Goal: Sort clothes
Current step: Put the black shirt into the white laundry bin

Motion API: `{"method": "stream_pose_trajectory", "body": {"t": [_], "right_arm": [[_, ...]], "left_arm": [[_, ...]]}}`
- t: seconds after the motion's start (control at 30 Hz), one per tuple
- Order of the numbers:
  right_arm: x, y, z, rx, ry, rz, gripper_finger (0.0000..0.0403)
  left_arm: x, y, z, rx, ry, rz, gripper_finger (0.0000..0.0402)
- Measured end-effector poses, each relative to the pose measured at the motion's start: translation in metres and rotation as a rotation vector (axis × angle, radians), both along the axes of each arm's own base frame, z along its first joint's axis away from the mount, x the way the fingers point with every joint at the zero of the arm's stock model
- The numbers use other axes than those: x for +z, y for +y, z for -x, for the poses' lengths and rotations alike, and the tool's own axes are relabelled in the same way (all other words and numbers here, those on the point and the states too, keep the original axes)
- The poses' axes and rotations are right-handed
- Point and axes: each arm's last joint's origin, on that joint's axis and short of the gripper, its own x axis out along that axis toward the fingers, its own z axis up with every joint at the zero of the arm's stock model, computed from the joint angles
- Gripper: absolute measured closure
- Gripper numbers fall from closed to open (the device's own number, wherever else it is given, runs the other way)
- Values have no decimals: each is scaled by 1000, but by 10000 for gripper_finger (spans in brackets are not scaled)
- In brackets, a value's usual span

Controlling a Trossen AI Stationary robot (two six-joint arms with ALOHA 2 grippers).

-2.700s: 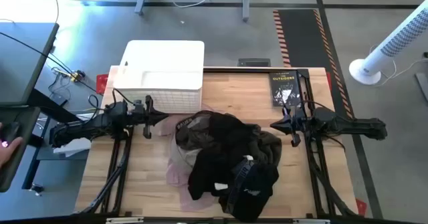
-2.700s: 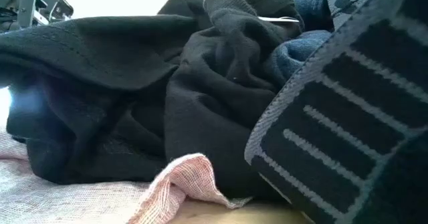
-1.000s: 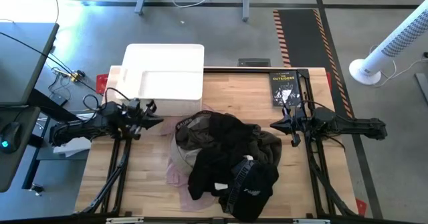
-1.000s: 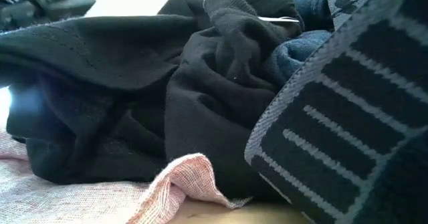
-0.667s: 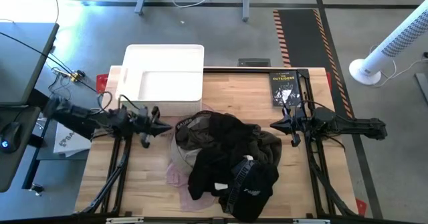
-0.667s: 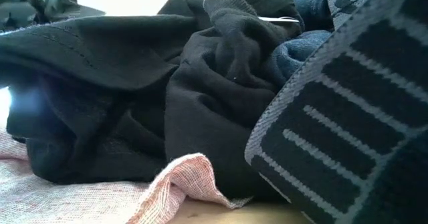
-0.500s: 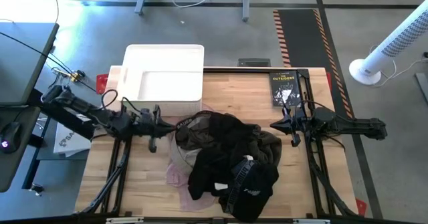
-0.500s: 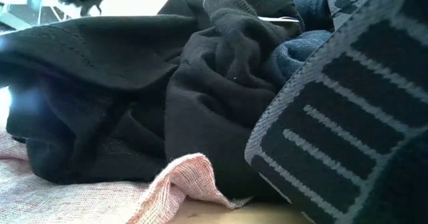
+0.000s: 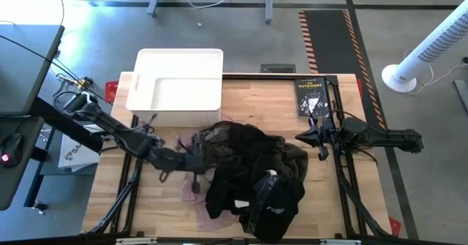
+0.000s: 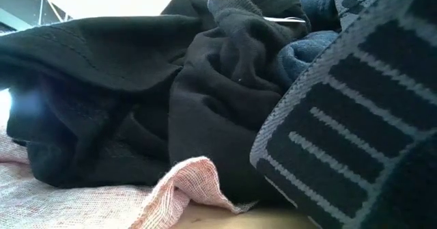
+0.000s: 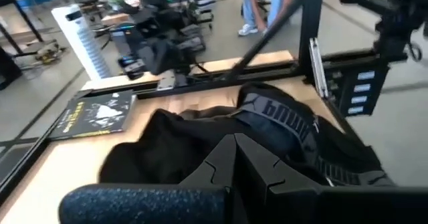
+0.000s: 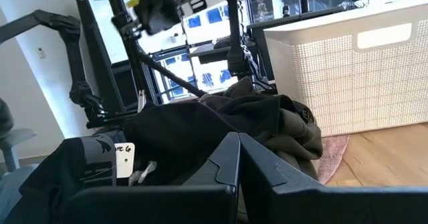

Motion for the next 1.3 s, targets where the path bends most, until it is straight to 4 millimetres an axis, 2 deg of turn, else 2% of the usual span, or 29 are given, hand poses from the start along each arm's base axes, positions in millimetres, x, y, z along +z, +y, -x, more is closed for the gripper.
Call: {"method": "stream_pose_trajectory", "body": {"t": [0.17,0.37,0.57,0.63,0.73,0.83,0.93,1.0,1.1,1.2,1.23,1.3], "right_arm": [[0,0,0,0,0,0,402],[0,0,0,0,0,0,402],[0,0,0,0,0,0,402],[0,0,0,0,0,0,402],[0,0,0,0,0,0,402],[0,0,0,1,0,0,402],[0,0,0,0,0,0,402],[0,0,0,0,0,0,402],[0,0,0,1,0,0,402],[0,0,0,0,0,0,402],[0,0,0,0,0,0,402],[0,0,0,0,0,0,402]], "left_arm": [[-13,1,-27,27,57,-20,386],[-33,21,-59,-15,253,65,314],[-72,41,-88,-182,424,215,219],[-86,43,-95,-223,463,213,196],[-106,45,-102,-199,510,162,178],[-117,45,-105,-187,541,123,175],[-112,43,-102,-186,582,74,177],[-103,39,-99,-189,610,6,193],[-88,29,-97,-191,614,-96,257],[-75,17,-99,-226,587,-155,358],[-70,14,-100,-232,570,-165,379],[-59,8,-101,-184,536,-214,386]]}}
